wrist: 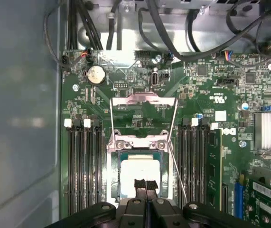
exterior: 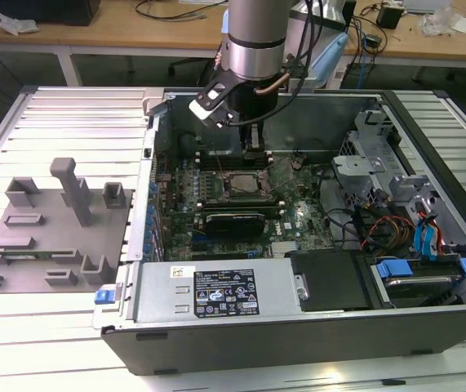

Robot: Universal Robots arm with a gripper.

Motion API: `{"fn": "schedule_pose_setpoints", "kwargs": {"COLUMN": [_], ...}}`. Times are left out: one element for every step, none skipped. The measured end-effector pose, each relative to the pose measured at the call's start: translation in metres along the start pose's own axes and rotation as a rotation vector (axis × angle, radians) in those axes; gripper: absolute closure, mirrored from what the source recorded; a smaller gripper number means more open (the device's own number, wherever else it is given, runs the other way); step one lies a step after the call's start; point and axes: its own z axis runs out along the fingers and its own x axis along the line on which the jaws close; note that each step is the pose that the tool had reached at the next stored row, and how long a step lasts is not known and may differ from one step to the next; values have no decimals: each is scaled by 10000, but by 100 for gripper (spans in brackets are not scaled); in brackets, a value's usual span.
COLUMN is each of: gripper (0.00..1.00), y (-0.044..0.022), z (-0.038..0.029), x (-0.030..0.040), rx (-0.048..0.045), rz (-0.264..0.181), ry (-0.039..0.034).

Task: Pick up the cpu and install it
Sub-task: 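Place the cpu into insertion slot, then close the cpu cover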

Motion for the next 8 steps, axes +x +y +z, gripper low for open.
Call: {"fn": "schedule_pose_setpoints", "kwargs": {"gripper": [89,89,89,89,89,89,89,89], "y": [0,0,0,0,0,0,0,0], "z": [0,-1,-1,-1,-1,-1,-1,-1], "x": [0,0,0,0,0,0,0,0], "rx": [0,1,0,0,1,1,1,1], "rz": [-1,-1,-1,0,-1,-1,-1,0], "ry": [-3,-4,-5,-7,-11,-20,-22,-23]}}
